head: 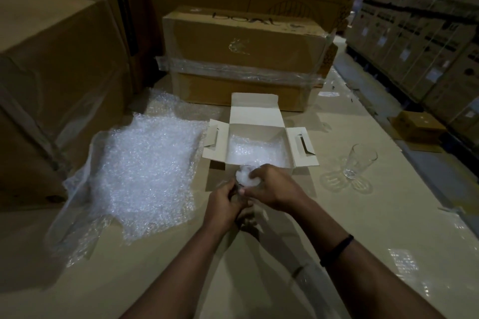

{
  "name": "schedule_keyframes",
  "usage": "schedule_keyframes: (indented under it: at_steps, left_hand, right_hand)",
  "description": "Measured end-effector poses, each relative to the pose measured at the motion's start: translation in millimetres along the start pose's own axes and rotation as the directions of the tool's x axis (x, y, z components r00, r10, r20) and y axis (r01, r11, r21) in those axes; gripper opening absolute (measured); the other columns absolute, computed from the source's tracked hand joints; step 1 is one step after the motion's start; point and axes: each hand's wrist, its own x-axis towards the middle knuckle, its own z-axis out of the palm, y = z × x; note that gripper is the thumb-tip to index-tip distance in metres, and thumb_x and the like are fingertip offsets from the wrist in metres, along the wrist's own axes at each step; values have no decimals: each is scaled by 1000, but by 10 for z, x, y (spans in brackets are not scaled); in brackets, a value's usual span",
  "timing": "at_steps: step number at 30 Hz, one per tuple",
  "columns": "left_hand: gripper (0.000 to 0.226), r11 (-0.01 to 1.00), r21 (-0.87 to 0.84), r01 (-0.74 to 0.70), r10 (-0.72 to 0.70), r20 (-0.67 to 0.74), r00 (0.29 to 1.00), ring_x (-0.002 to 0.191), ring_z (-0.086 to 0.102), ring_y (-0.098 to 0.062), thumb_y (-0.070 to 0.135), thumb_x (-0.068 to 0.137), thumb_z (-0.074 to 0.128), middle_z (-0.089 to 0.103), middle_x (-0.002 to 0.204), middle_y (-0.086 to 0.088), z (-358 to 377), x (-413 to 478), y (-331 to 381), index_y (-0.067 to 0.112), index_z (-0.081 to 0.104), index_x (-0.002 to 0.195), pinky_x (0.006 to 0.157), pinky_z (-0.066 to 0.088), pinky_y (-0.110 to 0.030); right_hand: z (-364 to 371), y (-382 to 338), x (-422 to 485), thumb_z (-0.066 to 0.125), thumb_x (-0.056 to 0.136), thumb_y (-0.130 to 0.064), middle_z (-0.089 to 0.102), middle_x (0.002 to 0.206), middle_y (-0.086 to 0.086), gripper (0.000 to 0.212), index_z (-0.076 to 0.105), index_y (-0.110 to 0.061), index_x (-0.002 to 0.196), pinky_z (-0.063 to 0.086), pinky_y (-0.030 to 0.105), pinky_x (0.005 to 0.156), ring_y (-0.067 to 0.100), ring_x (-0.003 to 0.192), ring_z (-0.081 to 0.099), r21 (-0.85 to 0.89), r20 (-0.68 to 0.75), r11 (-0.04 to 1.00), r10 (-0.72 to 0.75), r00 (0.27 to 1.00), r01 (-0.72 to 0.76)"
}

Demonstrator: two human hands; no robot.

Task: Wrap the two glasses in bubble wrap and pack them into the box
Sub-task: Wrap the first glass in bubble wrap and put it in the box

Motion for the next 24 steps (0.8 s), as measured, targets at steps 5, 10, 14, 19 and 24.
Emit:
schedule_keyframes:
  at_steps: [5, 10, 14, 19, 24]
  left_hand:
    - [30, 1000, -21, -7, 6, -34, 999, 95, 67, -5, 23, 87, 69, 72, 103, 10, 31, 1, -46, 31, 67, 115, 81, 56, -27]
    - [60, 996, -73, -50, 34, -211, 977, 103, 62, -6, 31, 72, 84, 59, 117, 8, 71, 57, -47, 22, 61, 126, 80, 55, -23]
    - [72, 986, -105, 132, -162, -375, 913, 108, 59, -13, 24, 73, 83, 50, 130, 4, 75, 161, -148, 26, 45, 135, 82, 55, -26]
    - [61, 963, 204, 174, -112, -287, 951, 95, 62, -15, 34, 79, 70, 64, 102, 10, 160, 276, -294, 46, 40, 130, 77, 57, -41]
    - [36, 945, 256, 202, -127, -283, 951, 106, 59, -18, 45, 81, 61, 66, 104, 14, 155, 264, -357, 44, 52, 115, 81, 56, -43]
  right_hand:
    - [-9, 190, 74, 77, 78, -42, 63, 112, -2, 48, 68, -17, 117, 48, 27, 80, 14, 98, 58, 25, -10, 987, -156, 988, 156]
    - [-173, 232, 202, 70, 87, -34, 61, 109, -10, 32, 65, -19, 115, 52, 15, 77, 2, 97, 60, 350, -209, 917, -124, 970, 192]
    - [-385, 238, 666, 58, 95, -31, 68, 107, 5, 20, 67, -14, 103, 59, 37, 82, 20, 99, 67, 713, -162, 697, 70, 984, 68]
    - [-322, 338, 1239, 63, 93, -32, 64, 90, 17, 28, 64, -5, 103, 60, 47, 78, 31, 77, 67, 686, 100, 691, 220, 970, -227]
    - [-169, 273, 1476, 64, 92, -38, 64, 82, 14, 42, 61, 0, 109, 59, 36, 68, 24, 68, 65, 348, 264, 885, 225, 938, -310]
